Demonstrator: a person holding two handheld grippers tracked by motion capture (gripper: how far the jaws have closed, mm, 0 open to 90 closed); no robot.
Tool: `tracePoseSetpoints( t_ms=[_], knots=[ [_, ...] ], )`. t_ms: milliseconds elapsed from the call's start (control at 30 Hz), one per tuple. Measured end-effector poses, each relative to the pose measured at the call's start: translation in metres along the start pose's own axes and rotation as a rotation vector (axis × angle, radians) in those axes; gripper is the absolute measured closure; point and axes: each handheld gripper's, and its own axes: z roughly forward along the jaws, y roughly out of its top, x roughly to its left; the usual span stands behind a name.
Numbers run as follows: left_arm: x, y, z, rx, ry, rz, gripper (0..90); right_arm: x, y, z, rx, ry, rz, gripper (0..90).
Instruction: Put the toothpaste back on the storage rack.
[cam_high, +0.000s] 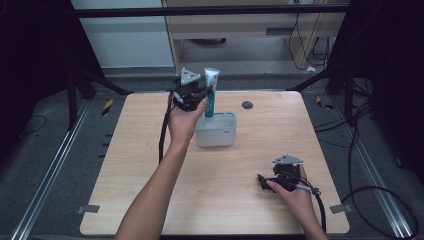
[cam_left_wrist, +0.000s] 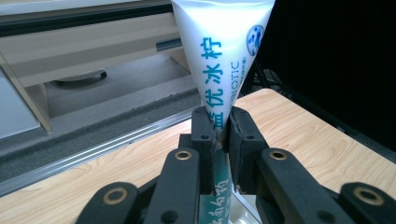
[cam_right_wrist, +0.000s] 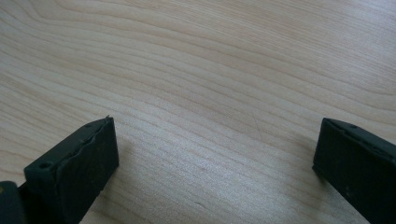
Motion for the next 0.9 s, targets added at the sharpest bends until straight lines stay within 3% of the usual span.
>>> tracePoseSetpoints(
  t_ms=[900],
  knots=[
    [-0.001,-0.022,0.023,0.027,-0.021,-0.006,81.1,0.000,0.000,0.000,0.000,-0.002,0.002,0.4]
  ],
)
